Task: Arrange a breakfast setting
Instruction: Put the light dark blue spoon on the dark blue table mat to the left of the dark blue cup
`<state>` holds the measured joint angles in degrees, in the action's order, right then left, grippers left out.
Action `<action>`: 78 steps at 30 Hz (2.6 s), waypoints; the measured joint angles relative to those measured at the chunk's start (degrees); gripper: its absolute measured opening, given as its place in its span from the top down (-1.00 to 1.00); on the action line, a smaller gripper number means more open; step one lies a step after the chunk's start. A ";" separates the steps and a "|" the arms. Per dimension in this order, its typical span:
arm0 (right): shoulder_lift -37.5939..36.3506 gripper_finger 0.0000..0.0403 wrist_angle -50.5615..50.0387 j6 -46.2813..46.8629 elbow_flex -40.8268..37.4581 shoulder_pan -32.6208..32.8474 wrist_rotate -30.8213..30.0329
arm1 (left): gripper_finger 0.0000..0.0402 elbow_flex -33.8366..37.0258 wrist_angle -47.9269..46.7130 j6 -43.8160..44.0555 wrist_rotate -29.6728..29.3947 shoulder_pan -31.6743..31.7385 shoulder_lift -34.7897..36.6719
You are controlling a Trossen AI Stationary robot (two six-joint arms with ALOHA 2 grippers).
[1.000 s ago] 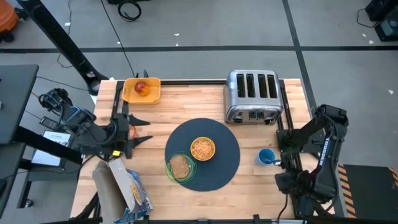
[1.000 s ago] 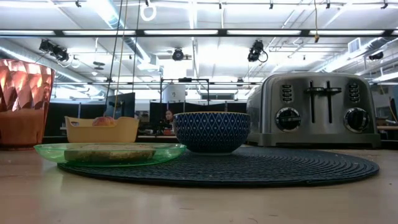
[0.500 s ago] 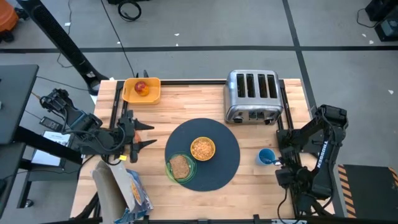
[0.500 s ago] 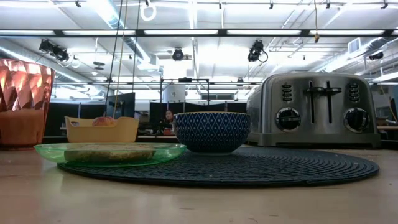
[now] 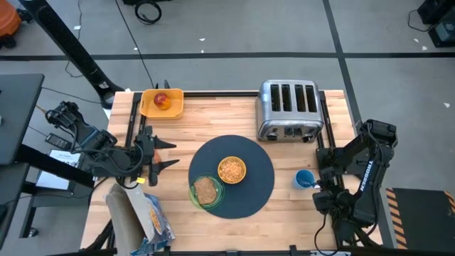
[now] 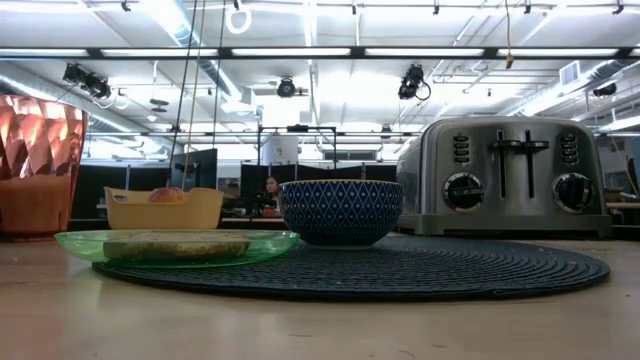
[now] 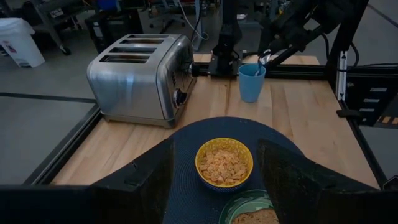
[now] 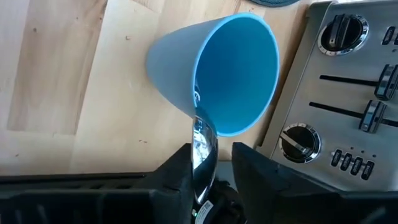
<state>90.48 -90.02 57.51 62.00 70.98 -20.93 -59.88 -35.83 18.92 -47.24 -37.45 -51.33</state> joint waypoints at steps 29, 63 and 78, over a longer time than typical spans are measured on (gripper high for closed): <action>-0.33 0.81 -0.21 -7.97 1.97 -5.71 0.86 | -0.15 0.02 -0.01 -0.04 -0.02 0.00 0.00; -0.31 0.91 0.17 -17.10 7.08 -17.14 -0.28 | -0.15 0.04 -0.02 -0.07 2.43 0.00 0.00; -0.37 0.92 0.05 -22.35 12.20 -22.78 3.65 | -0.15 0.04 0.00 -0.02 3.65 0.00 0.00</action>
<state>90.11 -89.97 35.16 74.20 48.21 -17.29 -59.83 -35.84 18.90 -43.59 -37.45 -51.33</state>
